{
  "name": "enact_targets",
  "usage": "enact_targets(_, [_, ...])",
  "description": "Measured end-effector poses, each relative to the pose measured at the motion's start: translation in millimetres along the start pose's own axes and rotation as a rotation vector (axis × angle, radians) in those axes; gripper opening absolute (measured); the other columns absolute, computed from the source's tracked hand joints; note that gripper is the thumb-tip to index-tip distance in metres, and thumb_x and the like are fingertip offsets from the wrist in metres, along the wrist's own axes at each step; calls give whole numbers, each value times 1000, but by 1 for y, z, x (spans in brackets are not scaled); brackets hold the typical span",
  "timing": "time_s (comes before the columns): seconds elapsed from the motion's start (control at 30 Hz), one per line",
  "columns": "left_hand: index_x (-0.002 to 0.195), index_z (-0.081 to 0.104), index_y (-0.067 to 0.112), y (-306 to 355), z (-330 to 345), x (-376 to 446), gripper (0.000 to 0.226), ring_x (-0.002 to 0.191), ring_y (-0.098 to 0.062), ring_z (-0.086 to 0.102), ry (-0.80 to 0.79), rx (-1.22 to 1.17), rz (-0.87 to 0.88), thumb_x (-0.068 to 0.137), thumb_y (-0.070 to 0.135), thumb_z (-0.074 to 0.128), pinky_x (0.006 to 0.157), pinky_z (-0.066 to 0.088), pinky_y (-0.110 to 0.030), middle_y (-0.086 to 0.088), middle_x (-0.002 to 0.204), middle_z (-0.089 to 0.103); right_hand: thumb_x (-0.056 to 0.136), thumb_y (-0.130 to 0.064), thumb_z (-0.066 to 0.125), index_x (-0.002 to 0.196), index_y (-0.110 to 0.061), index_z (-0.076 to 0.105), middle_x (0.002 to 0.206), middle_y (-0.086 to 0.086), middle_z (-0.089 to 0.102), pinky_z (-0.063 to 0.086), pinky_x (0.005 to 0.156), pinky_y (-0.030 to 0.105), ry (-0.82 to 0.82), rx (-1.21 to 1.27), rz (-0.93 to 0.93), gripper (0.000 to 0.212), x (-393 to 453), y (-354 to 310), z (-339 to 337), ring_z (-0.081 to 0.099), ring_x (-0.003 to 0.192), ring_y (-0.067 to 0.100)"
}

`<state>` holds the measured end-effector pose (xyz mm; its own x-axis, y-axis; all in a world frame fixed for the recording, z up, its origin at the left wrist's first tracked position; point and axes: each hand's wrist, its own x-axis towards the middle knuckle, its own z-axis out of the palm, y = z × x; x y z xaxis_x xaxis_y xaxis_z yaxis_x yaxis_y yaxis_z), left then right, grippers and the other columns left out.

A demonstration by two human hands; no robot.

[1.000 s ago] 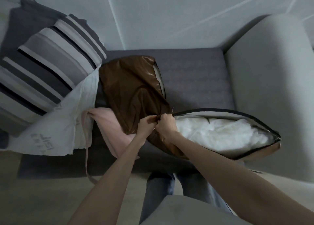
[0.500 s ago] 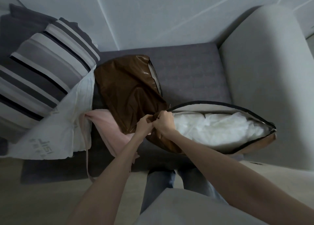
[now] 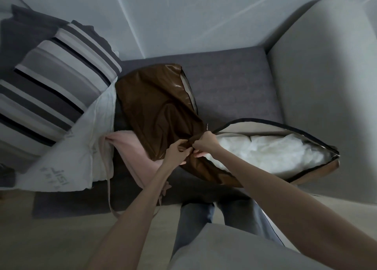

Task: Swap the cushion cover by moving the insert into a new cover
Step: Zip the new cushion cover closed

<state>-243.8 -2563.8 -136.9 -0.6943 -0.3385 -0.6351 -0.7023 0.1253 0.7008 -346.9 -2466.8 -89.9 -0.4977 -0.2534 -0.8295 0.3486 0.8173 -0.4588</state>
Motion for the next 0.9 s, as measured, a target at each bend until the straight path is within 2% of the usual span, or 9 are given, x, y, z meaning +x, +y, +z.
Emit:
enact_targets(0.1, [122, 60, 13, 0, 1, 7, 32, 110, -24, 59, 0, -131, -84, 90, 12, 65, 91, 54, -39, -7, 117, 64, 91, -6, 58, 96, 0, 63, 74, 11, 67, 49, 39, 17, -65, 37, 51, 10, 1, -1, 0, 65, 44, 13])
enact_targets(0.23, [116, 64, 9, -4, -2, 15, 32, 105, -22, 61, -16, -270, -189, 85, 3, 68, 84, 56, -34, -8, 113, 66, 92, -4, 54, 95, 5, 66, 85, 16, 72, 60, 66, 25, -109, -11, 24, 15, 6, -3, 1, 70, 64, 20])
enact_targets(0.33, [106, 67, 11, -6, -6, 19, 23, 103, -22, 62, -54, -372, -257, 85, -1, 65, 79, 55, -34, -8, 108, 67, 91, -3, 54, 93, 5, 68, 83, 17, 71, 59, 64, 23, -86, -56, 0, 17, 8, -1, 5, 68, 62, 18])
enact_targets(0.43, [92, 66, 17, -4, -12, 18, 9, 97, -24, 64, -74, -600, -385, 88, 9, 63, 77, 56, -40, -9, 99, 68, 89, -2, 57, 94, 5, 70, 84, 16, 72, 59, 72, 26, -116, -82, -21, 16, 11, 1, 9, 68, 64, 16])
enact_targets(0.6, [96, 67, 16, -13, -1, 18, 10, 104, -26, 62, 23, -413, -261, 89, 8, 64, 91, 53, -43, -9, 103, 66, 90, -8, 59, 90, 4, 72, 83, 15, 74, 59, 63, 21, -93, -137, -59, 17, 15, 6, 18, 70, 62, 14])
enact_targets(0.67, [106, 68, 11, -13, 3, 19, 17, 98, -20, 63, 72, -246, -170, 89, 12, 64, 86, 54, -35, -7, 102, 68, 90, -11, 58, 83, 2, 72, 73, 12, 73, 58, 58, 20, -38, -179, -86, 20, 17, 8, 19, 69, 58, 14])
enact_targets(0.77, [106, 68, 13, -9, 3, 19, 17, 84, -10, 61, 144, -131, -86, 89, 14, 64, 74, 51, -25, 5, 88, 65, 87, -15, 60, 64, -7, 65, 59, 6, 66, 59, 57, 25, 66, -270, -158, 25, 16, 4, 21, 66, 54, 15])
enact_targets(0.83, [103, 67, 14, -4, 1, 19, 14, 83, -11, 62, 158, -125, -61, 89, 13, 64, 74, 54, -27, 5, 86, 64, 85, -16, 62, 59, -13, 56, 59, 2, 59, 53, 51, 24, 138, -338, -223, 27, 15, -2, 21, 61, 56, 15])
enact_targets(0.9, [100, 67, 15, -2, -1, 20, 12, 80, -9, 61, 183, -73, -35, 90, 12, 63, 68, 50, -21, 6, 85, 63, 82, -17, 63, 61, -11, 53, 65, 3, 56, 50, 51, 26, 187, -404, -261, 23, 13, -6, 18, 58, 61, 17])
